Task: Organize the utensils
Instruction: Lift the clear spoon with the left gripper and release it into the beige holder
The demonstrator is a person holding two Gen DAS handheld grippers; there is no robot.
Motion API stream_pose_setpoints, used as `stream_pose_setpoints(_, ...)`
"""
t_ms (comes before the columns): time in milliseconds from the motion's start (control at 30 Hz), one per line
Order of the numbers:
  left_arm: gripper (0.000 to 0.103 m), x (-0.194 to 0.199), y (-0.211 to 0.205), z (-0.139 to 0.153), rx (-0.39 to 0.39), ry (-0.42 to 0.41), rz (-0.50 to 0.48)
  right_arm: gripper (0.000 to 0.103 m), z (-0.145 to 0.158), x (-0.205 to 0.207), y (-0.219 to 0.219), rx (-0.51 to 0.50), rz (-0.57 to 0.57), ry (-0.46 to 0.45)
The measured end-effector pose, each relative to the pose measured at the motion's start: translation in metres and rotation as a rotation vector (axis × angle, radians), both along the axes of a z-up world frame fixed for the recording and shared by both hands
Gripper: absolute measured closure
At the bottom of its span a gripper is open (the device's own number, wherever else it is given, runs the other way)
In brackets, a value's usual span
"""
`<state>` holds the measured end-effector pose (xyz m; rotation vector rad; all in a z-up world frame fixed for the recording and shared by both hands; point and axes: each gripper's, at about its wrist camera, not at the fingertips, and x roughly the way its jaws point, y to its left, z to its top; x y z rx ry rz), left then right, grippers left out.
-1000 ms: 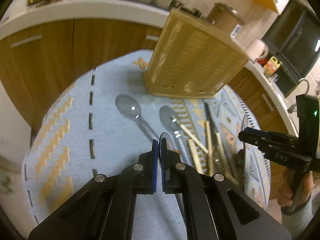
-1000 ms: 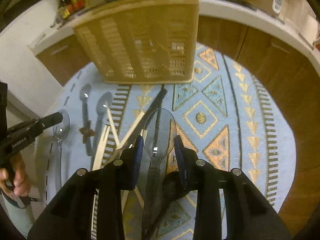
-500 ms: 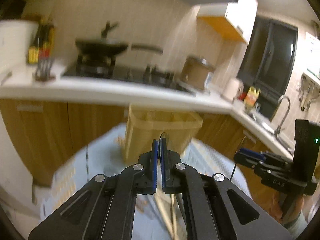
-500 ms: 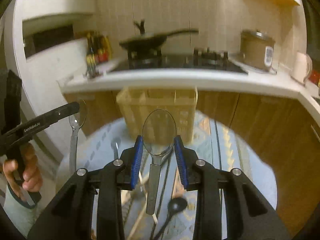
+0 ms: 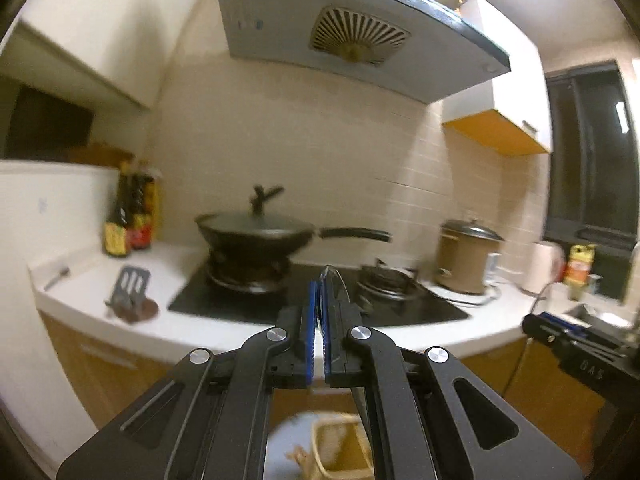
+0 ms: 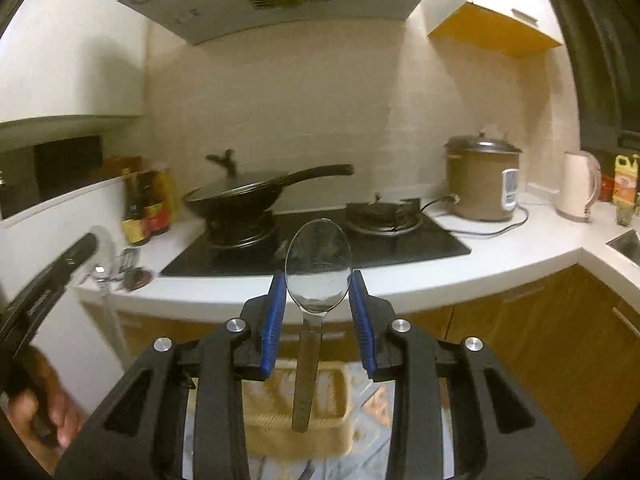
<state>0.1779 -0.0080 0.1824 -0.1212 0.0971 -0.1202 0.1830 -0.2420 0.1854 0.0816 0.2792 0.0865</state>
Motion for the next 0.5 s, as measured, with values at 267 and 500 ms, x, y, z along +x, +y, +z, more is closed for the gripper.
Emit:
stream_pose_setpoints(267,0.102,0.042,-0.026,-0.037,0.081,-0.015,0.120,0.074,-0.046,0.054,0.000,-0.018,-0.043,0.032)
stream_pose_setpoints(500,0.102,0.054,-0.029,-0.069,0.098,0.010,0.140,0.074,-0.079,0.058,0.004,-0.041,-0.034,0.059)
